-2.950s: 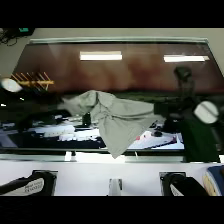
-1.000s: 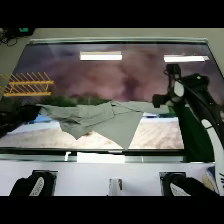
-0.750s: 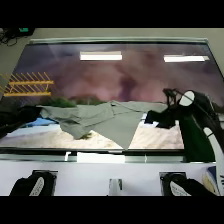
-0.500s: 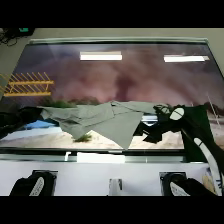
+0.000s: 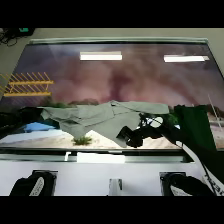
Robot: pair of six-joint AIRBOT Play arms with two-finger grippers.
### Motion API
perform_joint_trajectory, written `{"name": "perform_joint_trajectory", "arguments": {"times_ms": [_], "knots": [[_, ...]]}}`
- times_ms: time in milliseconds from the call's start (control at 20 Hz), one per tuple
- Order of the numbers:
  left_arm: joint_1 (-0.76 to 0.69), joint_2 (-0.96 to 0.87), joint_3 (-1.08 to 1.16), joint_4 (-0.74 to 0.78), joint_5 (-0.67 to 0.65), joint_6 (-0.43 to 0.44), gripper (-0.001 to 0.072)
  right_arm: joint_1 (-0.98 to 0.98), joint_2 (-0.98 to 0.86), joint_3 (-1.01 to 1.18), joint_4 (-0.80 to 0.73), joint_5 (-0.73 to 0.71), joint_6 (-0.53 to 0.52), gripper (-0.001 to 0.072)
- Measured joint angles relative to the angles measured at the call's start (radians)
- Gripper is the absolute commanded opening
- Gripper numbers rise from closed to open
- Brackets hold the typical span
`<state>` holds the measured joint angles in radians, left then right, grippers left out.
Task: Fold the shirts.
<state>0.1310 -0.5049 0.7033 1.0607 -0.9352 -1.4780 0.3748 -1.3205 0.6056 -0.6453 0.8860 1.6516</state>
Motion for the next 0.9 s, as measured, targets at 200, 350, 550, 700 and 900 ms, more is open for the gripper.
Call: {"name": "perform_joint_trajectory", "arguments": {"times_ms": [200,350,550,700,900], "knots": [[0.000,0.000,0.002,0.001,-0.001,0.000,0.0032,0.006,-0.013,0.029,0.049,-0.064,-0.071,0.0017],[0.000,0.000,0.053,0.003,0.002,0.001,0.0031,-0.044,0.037,0.139,0.004,0.024,-0.177,0.0017],[0.000,-0.001,0.298,-0.003,0.048,0.002,0.0032,-0.193,0.224,0.459,-0.155,0.121,-0.222,0.0018],[0.000,0.000,0.596,-0.060,0.183,0.002,0.0032,-0.286,0.390,0.781,-0.230,0.050,-0.242,0.0019],[-0.001,0.003,0.908,-0.117,0.373,0.002,0.0031,-0.334,0.558,1.111,-0.333,-0.135,-0.256,0.0019]]}}
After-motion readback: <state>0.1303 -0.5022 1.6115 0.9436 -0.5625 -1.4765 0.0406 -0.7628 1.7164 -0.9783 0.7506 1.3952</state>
